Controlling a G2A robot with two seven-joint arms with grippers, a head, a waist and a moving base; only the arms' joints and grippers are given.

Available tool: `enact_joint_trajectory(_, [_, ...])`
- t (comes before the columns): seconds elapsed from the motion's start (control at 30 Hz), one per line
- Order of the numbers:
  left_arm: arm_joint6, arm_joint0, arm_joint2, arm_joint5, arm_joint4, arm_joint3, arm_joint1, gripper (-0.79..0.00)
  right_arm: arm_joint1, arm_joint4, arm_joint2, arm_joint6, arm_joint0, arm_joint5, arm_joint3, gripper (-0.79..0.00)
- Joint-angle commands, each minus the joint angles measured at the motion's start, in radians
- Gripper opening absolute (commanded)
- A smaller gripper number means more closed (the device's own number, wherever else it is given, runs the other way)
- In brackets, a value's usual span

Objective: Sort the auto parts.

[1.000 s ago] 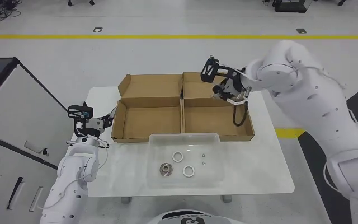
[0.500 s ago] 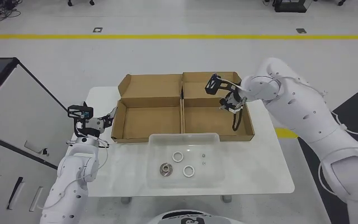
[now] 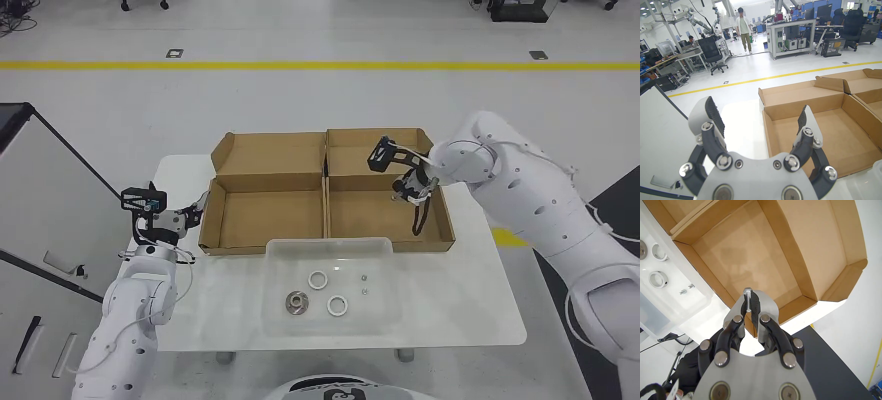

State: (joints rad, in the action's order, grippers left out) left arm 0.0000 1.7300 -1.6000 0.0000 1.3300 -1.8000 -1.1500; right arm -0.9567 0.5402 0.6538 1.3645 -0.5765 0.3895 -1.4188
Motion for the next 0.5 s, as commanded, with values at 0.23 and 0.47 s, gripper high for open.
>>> enact_joint_trajectory(0.23, [0.000, 0.000, 0.000, 0.000, 0.000, 0.000, 0.000, 0.000, -0.002, 0.015, 0.000, -0.039, -0.013, -0.032, 0.034, -0.785])
enact_joint_trajectory(0.47, [0.000, 0.000, 0.000, 0.000, 0.000, 0.000, 0.000, 0.000, -0.030, -0.023, -0.018, -0.045, 0.024, -0.073, 0.166, -0.785])
